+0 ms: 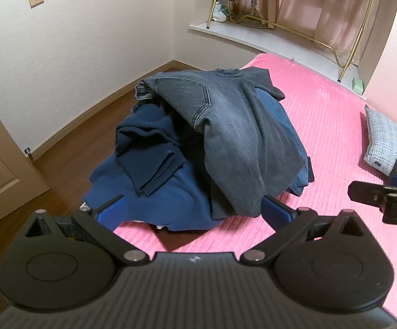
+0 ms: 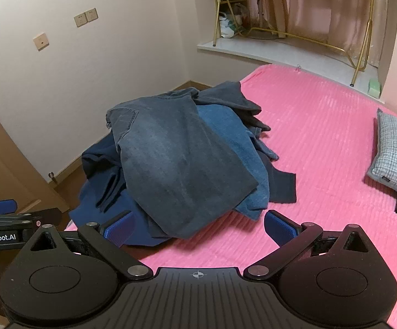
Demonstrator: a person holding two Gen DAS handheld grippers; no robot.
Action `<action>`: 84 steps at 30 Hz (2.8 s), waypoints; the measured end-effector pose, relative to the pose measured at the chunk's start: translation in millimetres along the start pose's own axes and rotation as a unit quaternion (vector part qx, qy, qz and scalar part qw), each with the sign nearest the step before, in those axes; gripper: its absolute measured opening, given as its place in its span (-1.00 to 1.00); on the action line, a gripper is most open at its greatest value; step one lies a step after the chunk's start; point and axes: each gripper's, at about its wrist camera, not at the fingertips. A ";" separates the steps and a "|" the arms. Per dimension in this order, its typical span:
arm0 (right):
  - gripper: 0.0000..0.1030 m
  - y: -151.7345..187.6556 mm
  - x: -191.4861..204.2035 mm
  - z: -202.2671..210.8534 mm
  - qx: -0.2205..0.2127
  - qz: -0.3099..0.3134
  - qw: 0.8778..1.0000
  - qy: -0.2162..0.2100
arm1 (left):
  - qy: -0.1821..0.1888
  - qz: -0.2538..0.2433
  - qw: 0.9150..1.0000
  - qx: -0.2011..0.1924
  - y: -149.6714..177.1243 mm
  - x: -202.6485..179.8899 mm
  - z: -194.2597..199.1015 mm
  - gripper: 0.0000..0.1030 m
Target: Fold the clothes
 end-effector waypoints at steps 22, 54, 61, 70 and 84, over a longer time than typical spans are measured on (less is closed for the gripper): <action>0.99 5.7 -1.5 -2.1 0.004 0.016 1.000 -0.018 | -0.017 0.018 1.000 0.005 10.8 -2.8 2.6 0.97; 0.65 -70.2 194.9 -247.8 -0.019 0.466 0.885 0.005 | 0.024 -0.097 0.995 -0.014 -96.1 157.9 -177.9 0.97; -0.45 -83.3 191.7 -292.3 0.014 0.497 0.867 0.031 | 0.036 -0.169 0.984 -0.032 -114.7 167.4 -211.4 0.97; -0.93 -141.0 109.9 -219.8 -0.077 0.356 0.931 0.036 | 0.056 -0.301 0.947 -0.099 -152.1 145.2 -239.4 0.97; -0.93 -154.7 64.7 -161.0 -0.103 0.257 0.958 0.068 | 0.139 -0.440 0.873 -0.159 -147.8 85.9 -207.5 -0.63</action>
Point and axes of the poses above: each gripper's, at about its wrist camera, not at the fingertips, and z roughly against the way its jaws point, x to its left, y to its underside, and after that the axes turned 5 degrees about y, right-handed
